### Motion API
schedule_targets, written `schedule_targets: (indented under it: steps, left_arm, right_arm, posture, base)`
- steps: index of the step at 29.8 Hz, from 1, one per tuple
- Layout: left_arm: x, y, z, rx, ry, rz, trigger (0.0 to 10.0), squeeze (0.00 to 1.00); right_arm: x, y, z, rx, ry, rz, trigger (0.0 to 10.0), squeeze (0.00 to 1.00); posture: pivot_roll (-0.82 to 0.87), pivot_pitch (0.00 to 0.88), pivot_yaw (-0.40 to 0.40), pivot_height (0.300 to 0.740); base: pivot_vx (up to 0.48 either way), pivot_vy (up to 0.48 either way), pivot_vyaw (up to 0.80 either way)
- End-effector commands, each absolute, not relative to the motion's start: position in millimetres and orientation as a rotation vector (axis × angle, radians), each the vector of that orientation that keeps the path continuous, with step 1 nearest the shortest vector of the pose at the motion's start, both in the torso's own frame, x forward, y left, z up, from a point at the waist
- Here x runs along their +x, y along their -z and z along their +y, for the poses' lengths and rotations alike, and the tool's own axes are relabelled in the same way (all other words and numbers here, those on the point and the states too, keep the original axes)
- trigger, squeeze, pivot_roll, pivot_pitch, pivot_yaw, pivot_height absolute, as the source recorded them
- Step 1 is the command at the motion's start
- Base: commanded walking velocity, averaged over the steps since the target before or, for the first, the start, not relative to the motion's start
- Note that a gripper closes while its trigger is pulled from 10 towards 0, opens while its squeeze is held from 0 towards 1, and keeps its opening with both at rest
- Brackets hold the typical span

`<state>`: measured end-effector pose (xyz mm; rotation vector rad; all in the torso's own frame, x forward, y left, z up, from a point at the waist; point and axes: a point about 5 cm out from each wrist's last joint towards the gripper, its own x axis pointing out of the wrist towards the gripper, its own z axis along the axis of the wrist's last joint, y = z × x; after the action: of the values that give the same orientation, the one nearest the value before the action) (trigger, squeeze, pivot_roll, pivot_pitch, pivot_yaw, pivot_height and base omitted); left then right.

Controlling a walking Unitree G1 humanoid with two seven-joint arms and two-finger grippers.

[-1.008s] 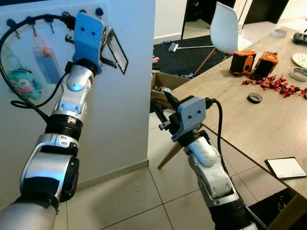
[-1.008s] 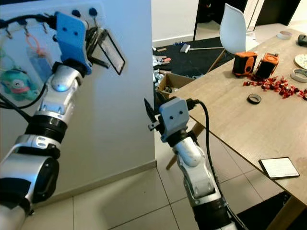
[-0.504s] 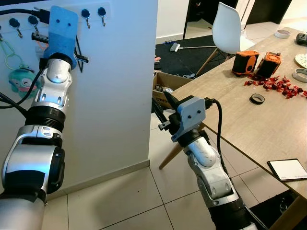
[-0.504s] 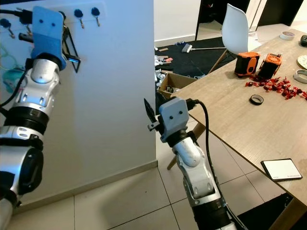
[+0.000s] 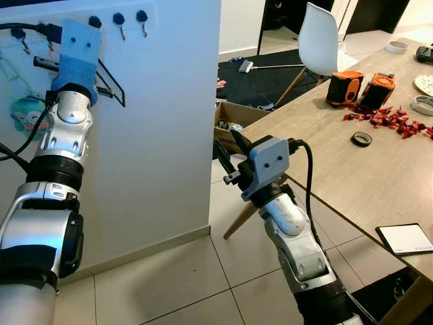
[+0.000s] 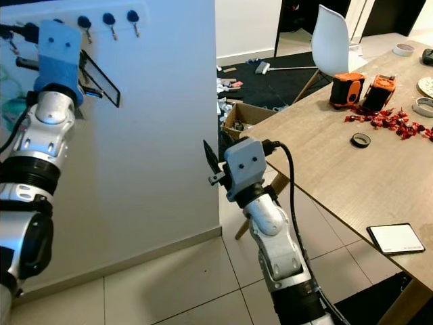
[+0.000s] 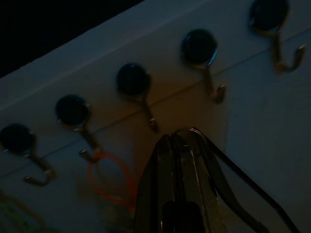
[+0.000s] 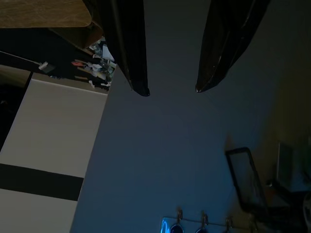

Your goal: Hang keys on a hook

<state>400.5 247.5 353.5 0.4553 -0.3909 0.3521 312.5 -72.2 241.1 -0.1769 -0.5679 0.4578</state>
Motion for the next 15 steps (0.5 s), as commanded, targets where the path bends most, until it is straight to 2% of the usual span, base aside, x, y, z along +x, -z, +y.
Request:
schedule_targets:
  steps: [1, 4, 8, 11, 15]
  left_arm:
    - [395, -370, 260, 0.469, -0.408, -0.421, 10.0, 0.00]
    - [395, -375, 256, 0.464, -0.396, -0.439, 10.0, 0.00]
    - [397, -388, 234, 0.448, -0.307, -0.502, 10.0, 0.00]
    - [397, -389, 231, 0.446, -0.300, -0.508, 10.0, 0.00]
    - [400, -392, 214, 0.445, -0.236, -0.527, 10.0, 0.00]
  right_arm:
    - [312, -239, -71, -0.177, -0.469, -0.566, 10.0, 0.00]
    - [312, -239, -71, -0.177, -0.468, -0.566, 10.0, 0.00]
    - [312, -239, -71, -0.178, -0.465, -0.567, 10.0, 0.00]
    - [312, -239, -71, -0.178, -0.465, -0.567, 10.0, 0.00]
    - [311, -239, -72, -0.177, -0.461, -0.566, 10.0, 0.00]
  posture:
    - [0.03, 0.219, 0.046, 0.740]
    - [0.03, 0.219, 0.046, 0.740]
    - [0.02, 0.219, 0.051, 0.740]
    - [0.02, 0.219, 0.051, 0.740]
    - [0.02, 0.220, 0.055, 0.740]
  base:
    - [0.000, 0.000, 0.00]
    - [0.000, 0.000, 0.00]
    - [0.000, 0.000, 0.00]
    - [0.000, 0.000, 0.00]
    - [0.000, 0.000, 0.00]
